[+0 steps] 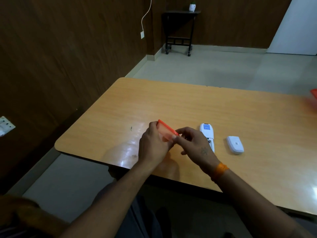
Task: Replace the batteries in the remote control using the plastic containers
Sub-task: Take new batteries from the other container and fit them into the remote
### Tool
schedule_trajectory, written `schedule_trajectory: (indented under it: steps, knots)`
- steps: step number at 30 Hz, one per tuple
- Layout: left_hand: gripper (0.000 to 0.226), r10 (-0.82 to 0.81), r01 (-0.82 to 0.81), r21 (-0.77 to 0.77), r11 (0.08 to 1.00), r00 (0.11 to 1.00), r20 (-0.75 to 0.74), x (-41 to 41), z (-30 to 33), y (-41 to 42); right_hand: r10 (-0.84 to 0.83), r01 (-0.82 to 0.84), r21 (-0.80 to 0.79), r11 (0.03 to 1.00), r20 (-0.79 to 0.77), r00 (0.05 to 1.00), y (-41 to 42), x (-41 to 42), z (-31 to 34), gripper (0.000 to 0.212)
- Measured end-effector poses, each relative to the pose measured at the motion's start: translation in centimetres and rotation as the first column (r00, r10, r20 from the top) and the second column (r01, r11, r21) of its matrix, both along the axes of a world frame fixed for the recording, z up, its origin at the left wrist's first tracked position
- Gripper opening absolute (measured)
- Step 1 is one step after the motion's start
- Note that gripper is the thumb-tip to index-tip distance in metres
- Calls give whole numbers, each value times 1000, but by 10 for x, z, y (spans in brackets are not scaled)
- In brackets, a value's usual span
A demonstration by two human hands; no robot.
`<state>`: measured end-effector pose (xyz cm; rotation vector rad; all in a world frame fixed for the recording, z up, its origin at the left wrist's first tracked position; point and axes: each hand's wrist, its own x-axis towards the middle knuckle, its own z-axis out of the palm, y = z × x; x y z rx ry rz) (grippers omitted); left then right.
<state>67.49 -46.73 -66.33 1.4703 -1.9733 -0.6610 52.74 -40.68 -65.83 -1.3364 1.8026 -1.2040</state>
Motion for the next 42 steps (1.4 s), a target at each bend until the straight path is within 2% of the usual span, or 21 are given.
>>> schedule_trajectory:
  steps: [2, 3, 6, 8, 13, 20, 24, 29, 33, 37, 42]
  knots:
    - [98, -16, 16, 6, 1000, 1000, -5, -3, -2, 2, -17, -17, -120, 993, -275, 961, 4, -3, -11, 26]
    - [99, -20, 20, 10, 1000, 1000, -15, -4, -3, 3, -25, -35, -170, 985, -335, 942, 3, -4, -15, 25]
    - [98, -17, 20, 39, 999, 998, -55, -6, -8, 4, -23, -82, -260, 962, -376, 926, -2, -4, -18, 19]
    - [93, 1, 3, 43, 999, 997, -81, -5, -14, 1, -36, -85, -280, 956, -402, 915, -5, -2, -19, 22]
    - [79, -17, 27, 46, 999, 979, -203, 0, -16, -6, -51, -99, -315, 944, -436, 899, -7, 0, -24, 33]
    - [72, -62, 75, 39, 996, 962, -266, 11, -17, -15, -73, -97, -337, 936, -459, 886, -13, 9, -26, 40]
    - [70, -89, 104, 39, 994, 954, -287, 14, -19, -16, -132, -39, -380, 924, -415, 900, -17, 4, -21, 29]
    - [76, -78, 98, 51, 994, 949, -307, 19, -26, -24, -143, -42, -369, 929, -459, 877, -32, 9, -17, 24]
    - [78, -29, 63, 94, 994, 944, -328, 28, -32, -36, -256, 96, -404, 910, -362, 896, -49, 7, -11, 27]
    - [86, -9, 41, 132, 990, 972, -233, 33, -40, -43, -336, 219, -384, 897, -272, 902, -72, -9, -4, 31]
    - [96, 121, -122, -3, 993, 989, 85, 40, -43, -47, -422, 377, -271, 886, -130, 897, -102, -31, -7, 39]
